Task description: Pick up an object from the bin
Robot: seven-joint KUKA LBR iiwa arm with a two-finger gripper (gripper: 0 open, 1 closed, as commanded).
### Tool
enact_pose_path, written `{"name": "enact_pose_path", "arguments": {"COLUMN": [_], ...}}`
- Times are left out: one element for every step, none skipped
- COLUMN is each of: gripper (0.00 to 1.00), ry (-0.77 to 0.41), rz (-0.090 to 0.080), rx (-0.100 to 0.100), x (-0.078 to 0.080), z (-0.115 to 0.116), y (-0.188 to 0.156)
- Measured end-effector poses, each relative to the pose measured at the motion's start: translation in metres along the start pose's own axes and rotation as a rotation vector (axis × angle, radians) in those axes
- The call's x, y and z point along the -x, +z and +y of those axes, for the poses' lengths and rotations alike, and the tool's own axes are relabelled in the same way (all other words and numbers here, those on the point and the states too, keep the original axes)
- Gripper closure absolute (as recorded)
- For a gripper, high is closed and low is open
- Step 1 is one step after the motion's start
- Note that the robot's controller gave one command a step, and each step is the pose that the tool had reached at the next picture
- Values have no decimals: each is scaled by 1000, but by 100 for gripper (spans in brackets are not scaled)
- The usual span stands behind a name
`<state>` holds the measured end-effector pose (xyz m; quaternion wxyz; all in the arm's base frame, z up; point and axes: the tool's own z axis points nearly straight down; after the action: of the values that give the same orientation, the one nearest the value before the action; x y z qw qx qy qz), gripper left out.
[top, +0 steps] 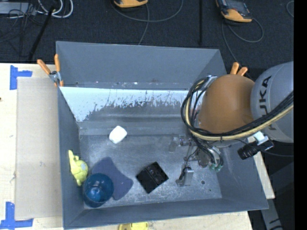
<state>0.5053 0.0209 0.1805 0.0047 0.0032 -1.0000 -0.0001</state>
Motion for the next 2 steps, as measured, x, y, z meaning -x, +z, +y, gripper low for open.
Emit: {"name": "enact_pose_path", "arguments": {"gripper": [0, 0], "ry": [1, -123], "rz": [-8, -11], "rx": [0, -1], "x": [2, -1], "z": [0, 22], "y": [-4, 40]}}
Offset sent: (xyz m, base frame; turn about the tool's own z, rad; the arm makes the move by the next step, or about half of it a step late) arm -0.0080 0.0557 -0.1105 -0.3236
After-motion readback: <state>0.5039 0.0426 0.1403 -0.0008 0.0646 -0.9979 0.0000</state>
